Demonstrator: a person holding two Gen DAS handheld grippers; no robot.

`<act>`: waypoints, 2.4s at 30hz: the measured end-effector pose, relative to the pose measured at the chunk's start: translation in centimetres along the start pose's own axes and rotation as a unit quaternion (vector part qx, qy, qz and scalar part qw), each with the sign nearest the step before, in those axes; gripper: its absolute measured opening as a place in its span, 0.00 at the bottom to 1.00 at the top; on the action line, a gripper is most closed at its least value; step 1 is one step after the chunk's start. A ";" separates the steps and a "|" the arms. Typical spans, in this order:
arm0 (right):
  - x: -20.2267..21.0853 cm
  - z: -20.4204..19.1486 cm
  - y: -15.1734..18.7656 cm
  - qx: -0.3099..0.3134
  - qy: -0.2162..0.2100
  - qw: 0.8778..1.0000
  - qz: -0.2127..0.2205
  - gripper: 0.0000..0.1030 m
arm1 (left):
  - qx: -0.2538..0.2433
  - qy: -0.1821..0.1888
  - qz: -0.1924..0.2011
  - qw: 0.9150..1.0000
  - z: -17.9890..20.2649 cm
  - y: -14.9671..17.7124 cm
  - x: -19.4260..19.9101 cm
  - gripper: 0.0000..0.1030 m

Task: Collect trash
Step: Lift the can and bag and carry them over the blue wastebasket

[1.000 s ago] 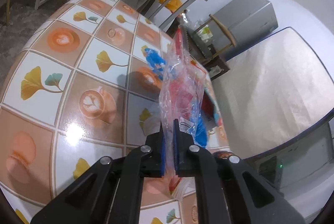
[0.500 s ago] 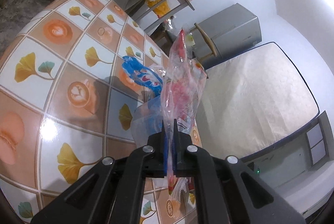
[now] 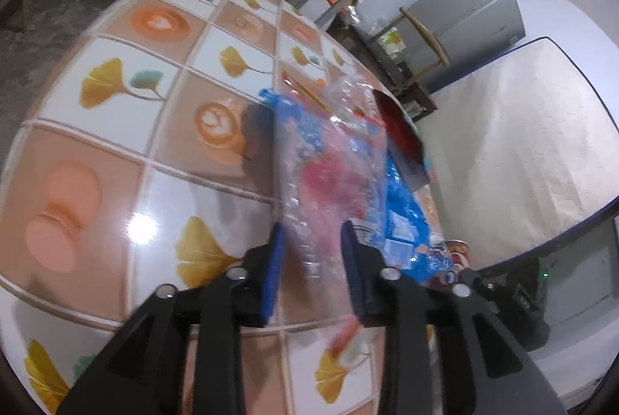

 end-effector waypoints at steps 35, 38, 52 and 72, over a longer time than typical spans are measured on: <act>1.7 -0.6 0.8 0.011 -0.024 1.000 0.016 0.62 | 0.083 0.218 0.108 0.966 0.1 -1.3 6.9 0.01; 2.8 -0.7 1.0 0.012 -0.033 0.999 0.024 0.62 | 0.064 0.219 0.105 0.968 1.5 -1.0 7.1 0.01; 8.3 2.2 2.0 -0.014 -0.077 0.994 0.080 0.62 | -0.023 0.219 0.045 0.974 10.1 0.8 3.1 0.01; 15.7 14.7 5.0 -0.104 -0.062 0.983 0.140 0.62 | -0.147 0.178 -0.098 0.968 25.7 9.0 -11.4 0.01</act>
Point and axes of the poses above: each gripper's, at about its wrist camera, not at the fingertips, and x roughly against the way its jaws point, z to its right, y to its underside, the point moved 1 cm from there along -x, roughly the way its jaws point, and after that the axes turned 3 degrees about y, right-handed, at the moved point
